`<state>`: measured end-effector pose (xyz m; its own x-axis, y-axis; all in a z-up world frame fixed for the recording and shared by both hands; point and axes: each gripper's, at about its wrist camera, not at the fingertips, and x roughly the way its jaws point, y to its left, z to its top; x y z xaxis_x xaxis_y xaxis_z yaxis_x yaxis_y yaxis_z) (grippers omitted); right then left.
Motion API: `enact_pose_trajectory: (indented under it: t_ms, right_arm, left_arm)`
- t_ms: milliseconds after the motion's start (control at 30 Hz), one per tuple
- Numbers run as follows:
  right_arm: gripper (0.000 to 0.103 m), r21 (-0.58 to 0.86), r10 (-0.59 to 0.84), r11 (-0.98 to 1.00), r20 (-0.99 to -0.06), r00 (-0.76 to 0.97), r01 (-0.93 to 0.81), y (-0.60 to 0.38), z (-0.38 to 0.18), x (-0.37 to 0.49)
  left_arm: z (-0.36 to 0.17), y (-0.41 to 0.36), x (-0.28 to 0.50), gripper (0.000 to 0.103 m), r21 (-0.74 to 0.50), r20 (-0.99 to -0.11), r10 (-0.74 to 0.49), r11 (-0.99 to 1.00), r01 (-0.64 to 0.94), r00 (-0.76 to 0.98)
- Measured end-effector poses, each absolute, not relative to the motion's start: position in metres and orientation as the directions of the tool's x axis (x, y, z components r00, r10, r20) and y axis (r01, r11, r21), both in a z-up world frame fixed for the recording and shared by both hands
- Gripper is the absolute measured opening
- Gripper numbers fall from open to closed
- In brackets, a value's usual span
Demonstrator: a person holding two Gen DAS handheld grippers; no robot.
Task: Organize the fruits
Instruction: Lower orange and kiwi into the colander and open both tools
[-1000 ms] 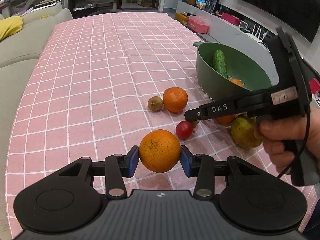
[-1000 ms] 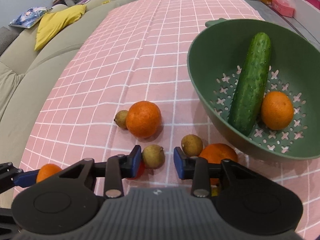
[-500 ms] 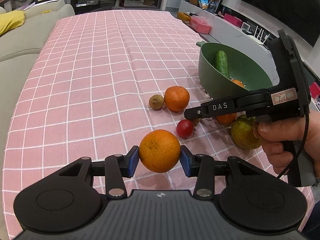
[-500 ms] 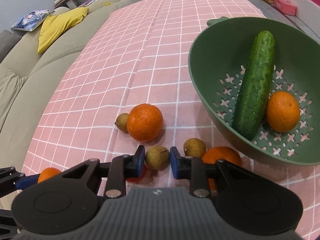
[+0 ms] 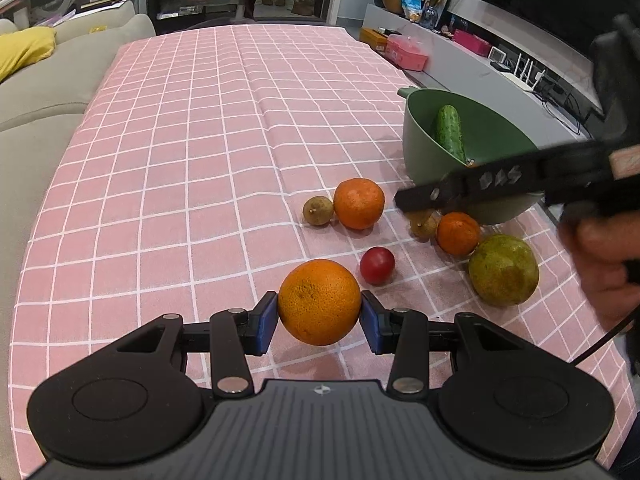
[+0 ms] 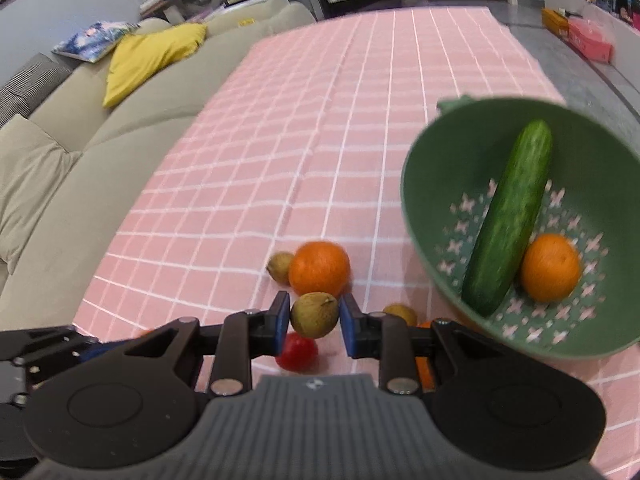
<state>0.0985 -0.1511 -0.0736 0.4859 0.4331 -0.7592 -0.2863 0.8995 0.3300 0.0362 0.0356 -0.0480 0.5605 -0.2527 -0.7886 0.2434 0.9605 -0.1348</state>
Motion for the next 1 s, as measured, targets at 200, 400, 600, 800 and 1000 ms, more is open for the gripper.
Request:
enact_pose_trajectory:
  t_ms: [200,400,600,800,1000]
  right_arm:
    - [0.023,0.337,0.438,0.898,-0.721,0.537,-0.282,-0.180,-0.048,0.097]
    - [0.023,0.322,0.410,0.912,-0.678,0.610,-0.255,-0.224,-0.022,0.102]
    - [0.023,0.340,0.352,0.927,-0.652,0.672,-0.156,-0.276,-0.010,0.113]
    - [0.023,0.356,0.324,0.929,-0.651,0.686,-0.101,-0.312,-0.007,0.119]
    - [0.023,0.333,0.318,0.937,-0.684,0.657,-0.107,-0.326,-0.015,0.134]
  left_arm:
    - [-0.035,0.020,0.034,0.049,-0.087,-0.810,-0.228,0.958,0.273,0.540]
    - [-0.011,-0.007,0.050,0.049,-0.076,-0.800,-0.245,0.947,0.313,0.547]
    - [0.003,-0.049,0.071,0.049,-0.058,-0.786,-0.273,0.926,0.373,0.554]
    - [0.002,-0.102,0.095,0.049,-0.036,-0.794,-0.286,0.903,0.427,0.537]
    - [-0.014,-0.158,0.129,0.049,-0.065,-0.843,-0.281,0.900,0.431,0.459]
